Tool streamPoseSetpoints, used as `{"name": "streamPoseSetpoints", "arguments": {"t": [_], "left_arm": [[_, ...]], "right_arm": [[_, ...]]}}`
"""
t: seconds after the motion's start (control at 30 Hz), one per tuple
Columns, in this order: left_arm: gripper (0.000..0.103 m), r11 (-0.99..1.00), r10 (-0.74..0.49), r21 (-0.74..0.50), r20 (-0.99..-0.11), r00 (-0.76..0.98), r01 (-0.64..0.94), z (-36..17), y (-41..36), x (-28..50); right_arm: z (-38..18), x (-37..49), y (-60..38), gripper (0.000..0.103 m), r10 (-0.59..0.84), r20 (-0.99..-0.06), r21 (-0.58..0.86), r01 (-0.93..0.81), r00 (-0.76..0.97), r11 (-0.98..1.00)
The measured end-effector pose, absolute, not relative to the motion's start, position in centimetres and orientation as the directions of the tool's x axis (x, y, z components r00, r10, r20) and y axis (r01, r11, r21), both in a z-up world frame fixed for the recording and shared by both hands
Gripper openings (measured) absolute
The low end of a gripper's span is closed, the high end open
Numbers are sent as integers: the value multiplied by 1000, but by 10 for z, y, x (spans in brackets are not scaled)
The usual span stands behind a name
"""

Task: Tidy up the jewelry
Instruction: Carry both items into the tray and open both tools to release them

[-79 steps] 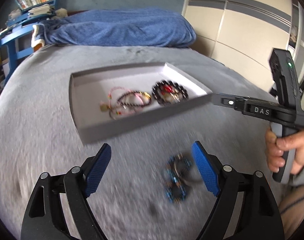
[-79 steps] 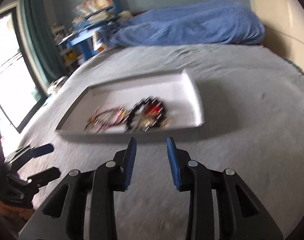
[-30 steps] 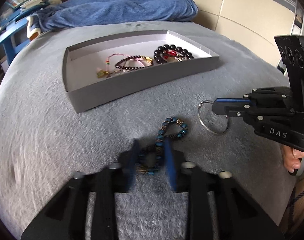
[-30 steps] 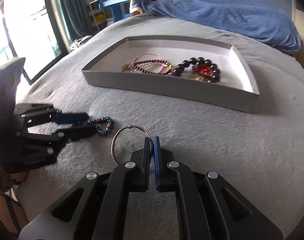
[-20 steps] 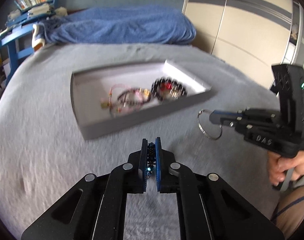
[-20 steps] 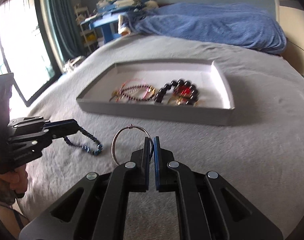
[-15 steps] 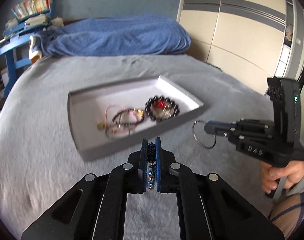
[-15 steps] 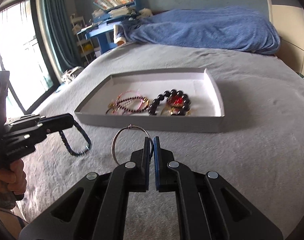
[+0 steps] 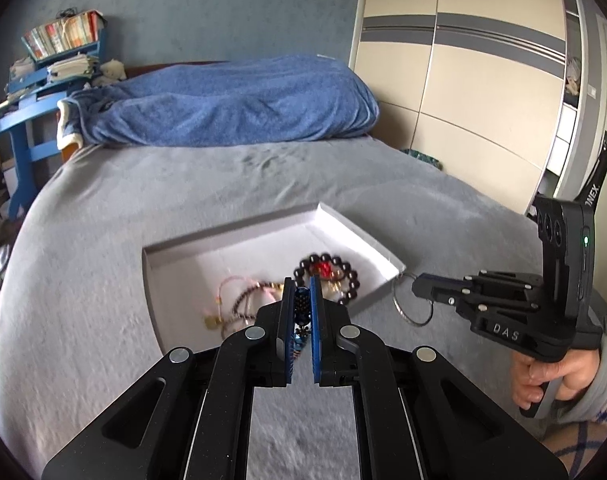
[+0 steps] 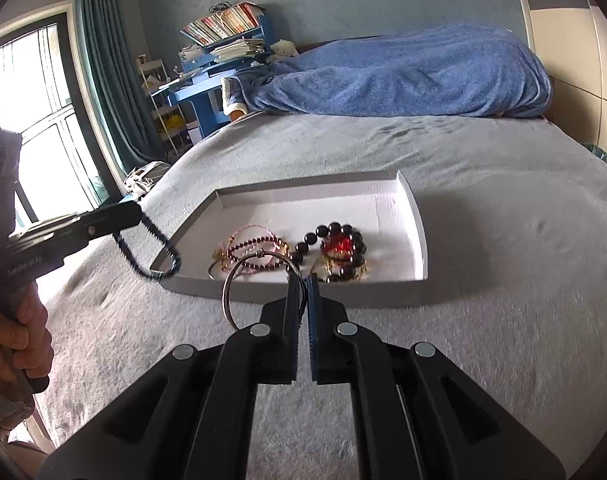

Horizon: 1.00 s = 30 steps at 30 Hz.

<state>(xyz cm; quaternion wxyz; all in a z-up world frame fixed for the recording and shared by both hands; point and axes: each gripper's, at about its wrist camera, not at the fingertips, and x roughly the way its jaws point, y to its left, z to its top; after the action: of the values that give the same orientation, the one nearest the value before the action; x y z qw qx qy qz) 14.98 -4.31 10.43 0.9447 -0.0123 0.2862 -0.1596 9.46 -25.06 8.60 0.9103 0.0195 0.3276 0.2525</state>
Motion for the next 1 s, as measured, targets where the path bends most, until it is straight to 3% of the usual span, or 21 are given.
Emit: {"name": "streamPoseSetpoints", "arguments": {"t": [1.0], "left_arm": [[7,979,-192,-51,-555,809,197,82,-34,199]], "right_arm": [[80,164,-225,4,456,-647,180,-459,611,870]]}}
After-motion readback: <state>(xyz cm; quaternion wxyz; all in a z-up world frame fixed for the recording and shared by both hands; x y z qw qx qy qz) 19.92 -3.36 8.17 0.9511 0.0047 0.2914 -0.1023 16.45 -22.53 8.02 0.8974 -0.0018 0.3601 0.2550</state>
